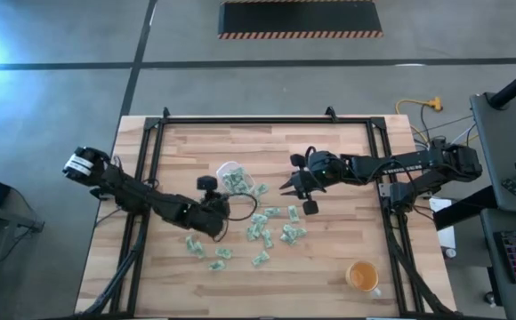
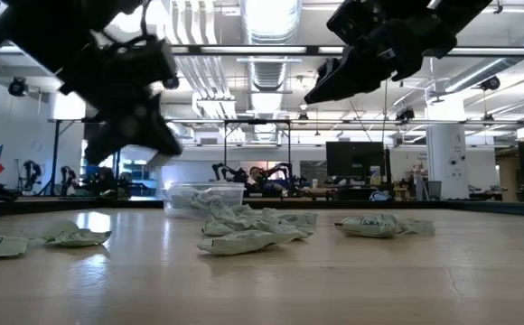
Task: Pick and place Stevia / Truvia into bins
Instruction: Put the stevia packet into the transparent bin
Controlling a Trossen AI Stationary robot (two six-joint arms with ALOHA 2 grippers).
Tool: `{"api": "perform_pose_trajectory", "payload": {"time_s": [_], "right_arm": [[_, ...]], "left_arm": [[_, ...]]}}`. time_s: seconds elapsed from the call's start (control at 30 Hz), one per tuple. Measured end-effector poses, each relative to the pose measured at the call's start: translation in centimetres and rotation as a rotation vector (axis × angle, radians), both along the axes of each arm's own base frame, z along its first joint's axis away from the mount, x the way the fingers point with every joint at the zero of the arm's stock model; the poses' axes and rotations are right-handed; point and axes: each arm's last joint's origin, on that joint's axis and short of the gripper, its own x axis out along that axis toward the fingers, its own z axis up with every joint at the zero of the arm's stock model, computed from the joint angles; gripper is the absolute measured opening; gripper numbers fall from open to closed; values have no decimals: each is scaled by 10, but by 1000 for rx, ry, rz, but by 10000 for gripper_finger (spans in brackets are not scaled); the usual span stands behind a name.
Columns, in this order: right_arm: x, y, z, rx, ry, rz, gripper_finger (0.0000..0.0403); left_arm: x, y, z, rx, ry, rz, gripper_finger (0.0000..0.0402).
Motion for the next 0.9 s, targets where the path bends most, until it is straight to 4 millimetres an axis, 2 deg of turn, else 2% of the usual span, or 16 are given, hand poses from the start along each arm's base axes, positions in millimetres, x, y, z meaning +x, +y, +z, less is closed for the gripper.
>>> {"api": "perform_pose_trajectory", "payload": {"time_s": [0.07, 0.13, 0.3, 0.43, 0.5, 0.67, 0.9], "right_arm": [[2, 0, -1, 15, -9, -9, 71], [5, 0, -4, 31, -7, -19, 73], [14, -1, -17, 54, 7, -32, 77], [19, -1, -29, 76, 50, -45, 74], [20, -1, -33, 93, 65, -57, 71], [21, -1, -35, 176, 86, -111, 69], [23, 8, -40, 246, 114, -133, 80]], "left_arm": [[6, 5, 5, 98, -10, 2, 11], [12, 16, 8, 118, 4, -16, 11], [24, 60, 8, -2, 43, -66, 11], [24, 101, 6, -81, 45, 3, 11], [22, 113, 6, -107, 41, 28, 11], [21, 119, 3, -169, 63, -61, 25], [21, 118, 3, -158, 82, -90, 106]]}}
